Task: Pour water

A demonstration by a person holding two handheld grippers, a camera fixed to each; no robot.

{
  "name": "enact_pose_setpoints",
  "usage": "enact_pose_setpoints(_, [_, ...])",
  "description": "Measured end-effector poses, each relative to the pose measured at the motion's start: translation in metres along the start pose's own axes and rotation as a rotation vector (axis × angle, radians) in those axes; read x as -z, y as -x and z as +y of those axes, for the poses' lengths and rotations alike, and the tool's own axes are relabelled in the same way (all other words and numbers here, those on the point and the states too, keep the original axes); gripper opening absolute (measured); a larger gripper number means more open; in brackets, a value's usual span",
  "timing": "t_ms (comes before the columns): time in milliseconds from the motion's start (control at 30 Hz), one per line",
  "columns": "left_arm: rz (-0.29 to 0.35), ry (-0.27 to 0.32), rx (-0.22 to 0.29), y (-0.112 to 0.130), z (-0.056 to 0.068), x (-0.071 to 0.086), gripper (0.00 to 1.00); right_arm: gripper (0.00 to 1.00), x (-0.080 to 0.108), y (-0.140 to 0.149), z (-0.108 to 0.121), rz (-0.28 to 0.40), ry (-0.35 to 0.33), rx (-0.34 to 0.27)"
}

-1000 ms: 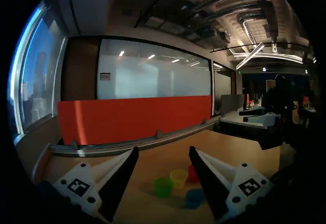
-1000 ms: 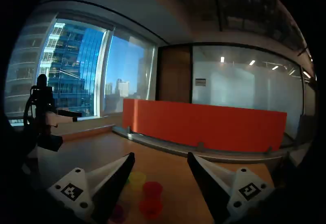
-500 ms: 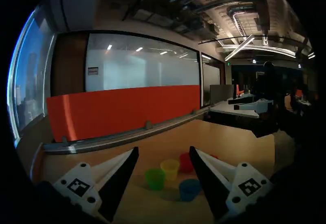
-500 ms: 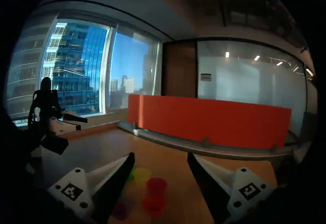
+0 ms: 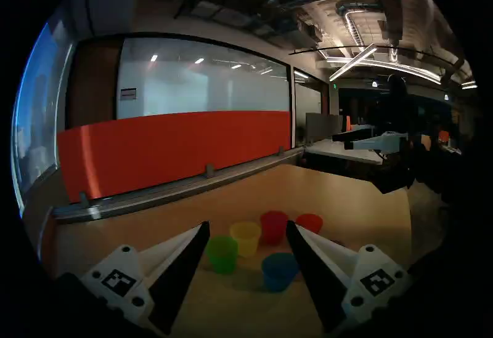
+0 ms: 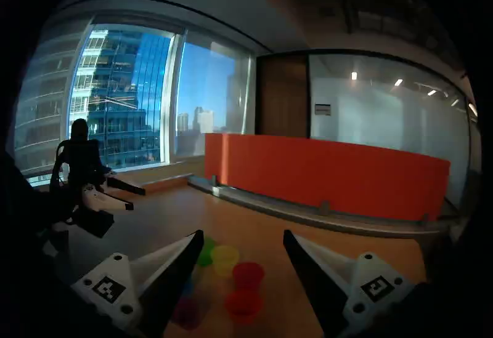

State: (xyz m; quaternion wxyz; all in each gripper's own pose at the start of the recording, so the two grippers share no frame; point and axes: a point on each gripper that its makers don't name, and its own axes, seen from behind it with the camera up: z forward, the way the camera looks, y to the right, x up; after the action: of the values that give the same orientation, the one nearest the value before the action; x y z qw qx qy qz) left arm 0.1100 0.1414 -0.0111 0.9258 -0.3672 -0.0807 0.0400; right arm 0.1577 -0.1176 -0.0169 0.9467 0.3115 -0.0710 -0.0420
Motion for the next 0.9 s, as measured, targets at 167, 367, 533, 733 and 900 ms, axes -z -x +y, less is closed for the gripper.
enact_pose_setpoints(167, [-0.027,0.019,0.000,0.017,0.003,-0.009,0.92,1.00,-0.005,0.006,-0.004,-0.016,-0.012,0.011])
enact_pose_setpoints(367, [-0.052,0.033,-0.001,0.034,0.006,-0.016,0.92,1.00,-0.009,0.016,-0.006,-0.033,-0.020,0.011])
enact_pose_setpoints(533, [-0.062,0.032,0.009,0.042,0.003,-0.021,0.92,1.00,-0.013,0.021,-0.006,-0.043,-0.027,0.006])
enact_pose_setpoints(733, [-0.067,0.023,0.010,0.045,-0.003,-0.025,0.92,1.00,-0.019,0.028,-0.006,-0.057,-0.037,0.005])
enact_pose_setpoints(900, [-0.070,0.012,0.010,0.049,-0.009,-0.028,0.92,1.00,-0.023,0.035,-0.007,-0.071,-0.050,0.010])
